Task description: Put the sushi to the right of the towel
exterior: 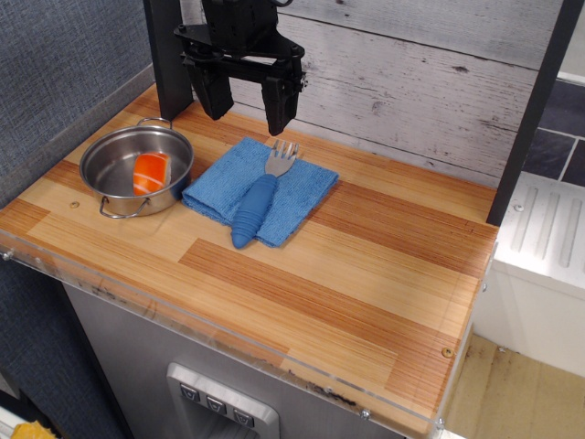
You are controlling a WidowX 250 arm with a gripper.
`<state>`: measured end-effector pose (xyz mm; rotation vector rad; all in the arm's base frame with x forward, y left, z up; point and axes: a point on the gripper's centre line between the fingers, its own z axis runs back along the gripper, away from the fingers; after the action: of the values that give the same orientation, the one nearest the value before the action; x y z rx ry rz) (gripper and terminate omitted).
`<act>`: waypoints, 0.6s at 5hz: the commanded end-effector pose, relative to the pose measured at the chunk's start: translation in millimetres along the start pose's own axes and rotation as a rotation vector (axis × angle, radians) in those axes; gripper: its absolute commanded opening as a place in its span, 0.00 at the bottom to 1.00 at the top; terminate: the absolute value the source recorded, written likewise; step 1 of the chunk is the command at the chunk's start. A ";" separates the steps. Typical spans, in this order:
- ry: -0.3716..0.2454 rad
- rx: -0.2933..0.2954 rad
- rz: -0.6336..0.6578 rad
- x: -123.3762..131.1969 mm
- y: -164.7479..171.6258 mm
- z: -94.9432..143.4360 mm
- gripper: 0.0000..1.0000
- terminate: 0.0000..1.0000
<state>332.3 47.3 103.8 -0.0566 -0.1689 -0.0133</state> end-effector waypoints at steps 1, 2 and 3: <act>0.000 0.000 0.000 0.0 0.0 0.0 1.00 0.00; 0.014 0.028 0.032 -20.1 35.1 6.5 1.00 0.00; -0.027 0.043 0.046 -42.7 65.5 26.8 1.00 0.00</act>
<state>283.8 114.1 107.4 -0.0328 -0.1607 0.0377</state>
